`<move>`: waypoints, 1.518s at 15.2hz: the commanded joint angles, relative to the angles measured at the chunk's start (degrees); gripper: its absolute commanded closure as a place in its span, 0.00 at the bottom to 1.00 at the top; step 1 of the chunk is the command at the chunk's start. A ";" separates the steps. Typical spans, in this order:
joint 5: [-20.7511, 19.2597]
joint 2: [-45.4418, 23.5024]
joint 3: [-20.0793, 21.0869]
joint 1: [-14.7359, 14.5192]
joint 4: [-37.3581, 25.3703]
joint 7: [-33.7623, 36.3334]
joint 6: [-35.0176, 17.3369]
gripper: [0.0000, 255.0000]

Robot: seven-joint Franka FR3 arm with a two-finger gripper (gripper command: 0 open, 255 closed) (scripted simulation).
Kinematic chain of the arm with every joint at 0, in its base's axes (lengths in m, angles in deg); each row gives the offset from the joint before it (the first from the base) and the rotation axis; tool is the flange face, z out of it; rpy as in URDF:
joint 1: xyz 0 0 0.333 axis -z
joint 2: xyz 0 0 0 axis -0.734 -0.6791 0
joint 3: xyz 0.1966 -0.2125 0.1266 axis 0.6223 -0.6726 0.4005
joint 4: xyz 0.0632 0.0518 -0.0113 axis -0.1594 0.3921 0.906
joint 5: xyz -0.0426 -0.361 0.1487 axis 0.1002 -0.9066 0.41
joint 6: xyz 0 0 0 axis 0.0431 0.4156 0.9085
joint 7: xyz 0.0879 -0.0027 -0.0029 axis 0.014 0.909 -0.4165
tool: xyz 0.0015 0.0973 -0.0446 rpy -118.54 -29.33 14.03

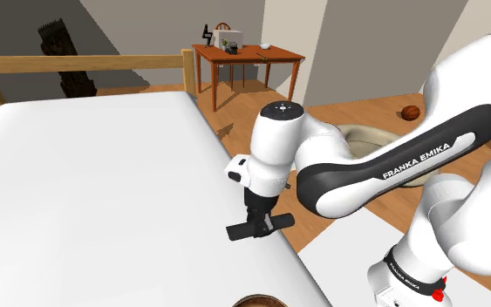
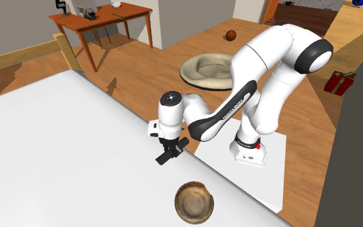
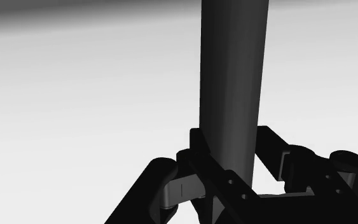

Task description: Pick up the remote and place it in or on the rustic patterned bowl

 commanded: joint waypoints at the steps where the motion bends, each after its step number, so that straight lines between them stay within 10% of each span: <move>1: 0.44 1.17 -0.22 -0.15 -0.70 -0.41 1.84 1.00; 23: 2.50 7.58 -0.08 -1.69 -11.04 0.21 18.34 1.00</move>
